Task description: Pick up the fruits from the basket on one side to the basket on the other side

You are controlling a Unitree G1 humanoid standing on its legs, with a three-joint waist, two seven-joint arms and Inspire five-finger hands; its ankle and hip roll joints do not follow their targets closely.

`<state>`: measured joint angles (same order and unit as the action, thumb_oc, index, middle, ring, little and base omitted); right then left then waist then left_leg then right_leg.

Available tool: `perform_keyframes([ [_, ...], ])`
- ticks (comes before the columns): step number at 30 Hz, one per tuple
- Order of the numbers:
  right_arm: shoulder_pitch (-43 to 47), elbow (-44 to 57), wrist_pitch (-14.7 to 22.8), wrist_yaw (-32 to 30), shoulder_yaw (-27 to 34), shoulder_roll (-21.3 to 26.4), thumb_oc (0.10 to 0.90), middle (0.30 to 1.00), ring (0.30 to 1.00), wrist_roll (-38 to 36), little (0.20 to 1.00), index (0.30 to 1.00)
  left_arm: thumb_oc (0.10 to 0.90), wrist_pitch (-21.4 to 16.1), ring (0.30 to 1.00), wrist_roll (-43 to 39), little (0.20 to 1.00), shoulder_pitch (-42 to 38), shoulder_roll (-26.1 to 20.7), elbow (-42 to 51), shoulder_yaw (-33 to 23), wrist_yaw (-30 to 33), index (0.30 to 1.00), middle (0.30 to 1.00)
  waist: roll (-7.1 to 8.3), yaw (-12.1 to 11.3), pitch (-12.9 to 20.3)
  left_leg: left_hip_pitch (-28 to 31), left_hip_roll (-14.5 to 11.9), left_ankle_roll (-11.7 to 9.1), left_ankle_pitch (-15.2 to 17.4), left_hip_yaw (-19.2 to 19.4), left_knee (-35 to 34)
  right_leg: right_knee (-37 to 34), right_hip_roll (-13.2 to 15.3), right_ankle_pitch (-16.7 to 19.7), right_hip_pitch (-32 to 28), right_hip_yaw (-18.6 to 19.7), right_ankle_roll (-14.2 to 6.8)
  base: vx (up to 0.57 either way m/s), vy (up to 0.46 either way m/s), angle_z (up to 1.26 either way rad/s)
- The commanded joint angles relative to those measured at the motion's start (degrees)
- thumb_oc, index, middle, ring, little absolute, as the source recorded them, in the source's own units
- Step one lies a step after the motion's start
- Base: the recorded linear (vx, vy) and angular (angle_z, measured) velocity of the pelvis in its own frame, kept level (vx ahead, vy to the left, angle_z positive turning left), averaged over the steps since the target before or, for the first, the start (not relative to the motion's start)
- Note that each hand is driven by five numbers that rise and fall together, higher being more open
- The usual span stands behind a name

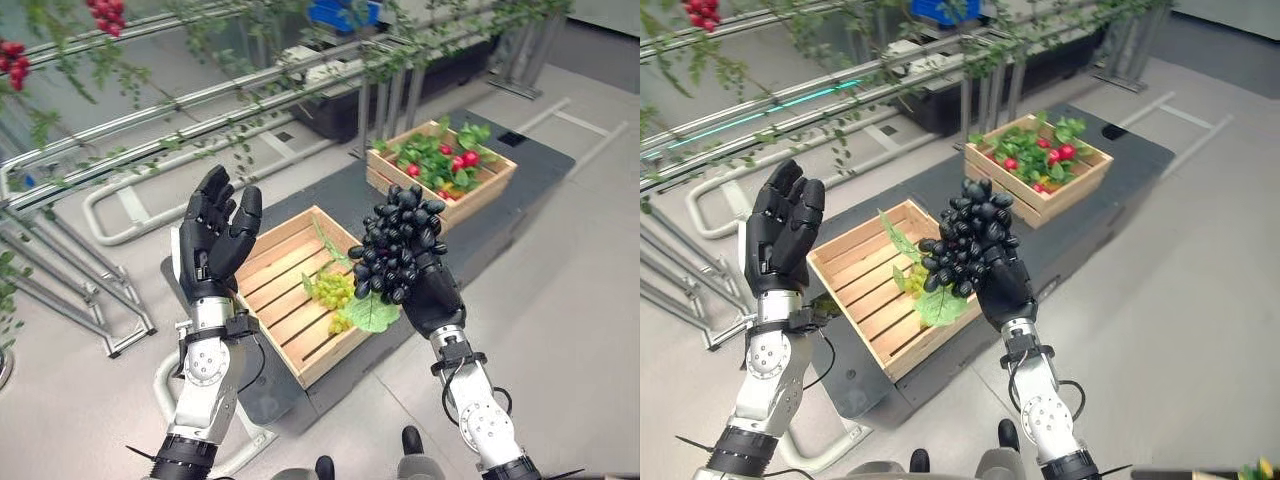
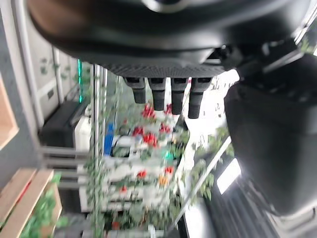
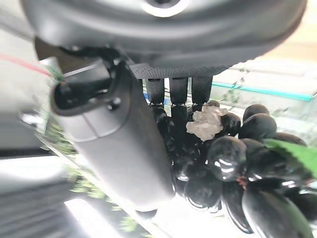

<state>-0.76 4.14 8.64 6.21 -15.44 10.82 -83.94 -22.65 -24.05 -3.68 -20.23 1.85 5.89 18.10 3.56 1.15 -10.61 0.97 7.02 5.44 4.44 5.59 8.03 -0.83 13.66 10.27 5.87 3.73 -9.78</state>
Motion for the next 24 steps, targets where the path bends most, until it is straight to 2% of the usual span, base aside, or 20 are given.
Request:
perform_keyframes([
  [1,6.09,6.44,4.05,8.7,0.95,-0.86,0.4,0.3,0.3,-2.41,0.3,0.3,0.8,-4.51,0.9,-0.29,0.9,-4.89,-3.01,5.01,-1.66,-1.65,0.9,0.9,-3.13,-1.0,3.43,1.66,-1.55,-2.92,3.52,-4.13,-3.05,6.06,-3.3,-3.88,0.89,-4.58,0.05,-0.22,0.032,-0.63],
  [2,6.16,5.93,4.35,8.87,0.7,-0.86,0.4,0.3,0.3,-2.19,0.3,0.3,0.8,-4.17,0.9,-0.1,0.9,-4.86,-3.17,5.24,-1.48,-1.49,0.9,0.9,-3.75,-1.24,3.46,1.6,-2.23,-2.63,2.39,-3.37,-4.3,8.94,-3.79,-6.02,0.9,-6.36,0.75,-0.19,0.014,-0.44],
  [4,6.11,5.65,4.62,9.21,0.2,-0.8,0.4,0.3,0.3,-2.26,0.3,0.3,0.8,-3.78,0.9,-0.57,0.9,-4.57,-3.48,6.1,-1.11,-1.24,0.9,0.9,-4.33,-1.92,3.35,1.5,-3.07,-2.01,0.68,-1.8,-6.28,14.24,-3.84,-7.59,0.89,-9.35,1.67,-0.2,-0.011,-0.71],
  [7,5.58,4.48,5.67,11.02,0.17,-0.66,0.4,0.3,0.3,-2.56,0.3,0.3,0.8,-4.04,0.9,-1.01,0.9,-4.52,-3.86,6.63,-0.75,-2.68,0.9,0.9,-4.13,-3.11,3.48,1.17,-3.8,-1.51,-0.73,-0.29,-8.08,18.66,-3.8,-10.64,-0.93,-12.93,2.61,-0.18,-0.112,-0.6],
  [10,5.71,3.96,5.94,11.89,0.34,-0.71,0.4,0.3,0.3,-2.85,0.3,0.3,0.8,-4.03,0.9,-1.13,0.9,-4.57,-4.09,7.06,-1.08,-3.7,0.9,0.9,-3.13,-4.62,3.77,0.28,-4.89,-2.2,-1.85,2.32,-8.61,16.49,-3.74,-13.67,-5.36,-17.38,2.57,-0.1,-0.193,-0.53],
  [11,5.73,3.96,5.94,11.89,0.35,-0.7,0.4,0.3,0.3,-2.85,0.3,0.3,0.8,-4.03,0.9,-1.14,0.9,-4.59,-4.08,7.06,-1.08,-3.7,0.9,0.9,-3.19,-4.66,3.87,0.13,-4.97,-2.21,-1.93,2.35,-8.62,16.28,-3.85,-13.46,-5.28,-17.38,2.62,-0.1,-0.298,-0.89],
  [12,5.54,4.38,5.94,11.21,0.16,-1.08,0.4,0.3,0.3,-2.03,0.3,0.3,0.8,-3.58,0.9,-1.59,0.9,-4.68,-4.04,7.43,-0.92,-3.66,0.9,0.9,-2.39,-5.26,4.3,-0.57,-5.54,-2.79,-2.4,3.83,-8.47,11.65,-4.24,-15.31,-9.12,-18.87,2.66,-0.08,-0.264,-0.92],
  [13,5.52,4.5,5.41,10.95,0.16,-1.06,0.4,0.3,0.3,-1.81,0.3,0.3,0.8,-3.32,0.9,-1.87,0.9,-4.46,-3.98,7.66,-1.05,-3.32,0.9,0.9,-2.0,-5.42,4.53,-0.63,-5.84,-3.26,-2.73,4.79,-8.81,7.91,-4.22,-14.54,-10.39,-19.86,2.55,-0.13,-0.426,-1.24],
  [14,5.75,4.43,5.19,10.06,-0.28,-1.03,0.4,0.3,0.3,-1.16,0.3,0.3,0.8,-3.23,0.9,-2.06,0.9,-4.4,-3.76,7.65,-0.8,-3.24,0.9,0.9,-1.45,-5.38,4.74,-0.99,-6.49,-4.25,-3.36,6.53,-9.05,2.84,-4.71,-13.02,-12.22,-19.78,2.47,-0.11,-0.328,-1.11],
  [16,5.52,4.74,5.23,9.59,-0.1,-1.07,0.4,0.3,0.3,-0.52,0.3,0.3,0.8,-2.9,0.9,-2.63,0.9,-4.95,-3.21,7.56,-0.16,-4.0,0.9,0.9,-0.94,-4.44,4.66,-2.42,-7.73,-5.65,-4.14,7.55,-8.12,-0.44,-6.39,-11.56,-12.14,-17.2,3.0,-0.13,-0.365,-1.18],
  [18,4.95,4.97,5.38,9.81,0.0,-0.58,0.4,0.3,0.3,0.24,0.3,0.3,0.8,-3.66,0.9,-3.9,0.9,-5.32,-2.54,7.24,0.61,-4.57,0.9,0.9,-0.65,-3.26,4.3,-2.36,-8.74,-6.21,-4.87,7.96,-8.53,-3.24,-7.37,-9.79,-11.83,-15.77,3.46,-0.12,-0.337,-0.91],
  [22,2.89,5.55,3.61,10.36,1.4,0.8,0.4,0.3,0.3,0.67,0.3,0.3,0.8,-5.42,0.9,-5.13,0.9,-5.95,-1.02,6.0,2.51,-6.32,0.9,0.9,0.11,-0.53,3.93,-2.57,-10.92,-7.35,-5.8,8.61,-8.83,-4.17,-10.58,-9.43,-10.99,-13.1,5.34,-0.09,-0.252,-0.77],
  [24,2.36,5.57,2.57,10.56,1.76,1.13,0.4,0.3,0.3,0.53,0.3,0.3,0.8,-5.87,0.9,-5.27,0.9,-5.97,-0.83,5.8,2.97,-6.37,0.9,0.9,0.37,-0.11,3.94,-3.17,-11.34,-7.59,-5.8,7.71,-7.93,-4.17,-11.04,-9.14,-10.55,-12.12,5.71,-0.06,-0.156,-0.36],
])
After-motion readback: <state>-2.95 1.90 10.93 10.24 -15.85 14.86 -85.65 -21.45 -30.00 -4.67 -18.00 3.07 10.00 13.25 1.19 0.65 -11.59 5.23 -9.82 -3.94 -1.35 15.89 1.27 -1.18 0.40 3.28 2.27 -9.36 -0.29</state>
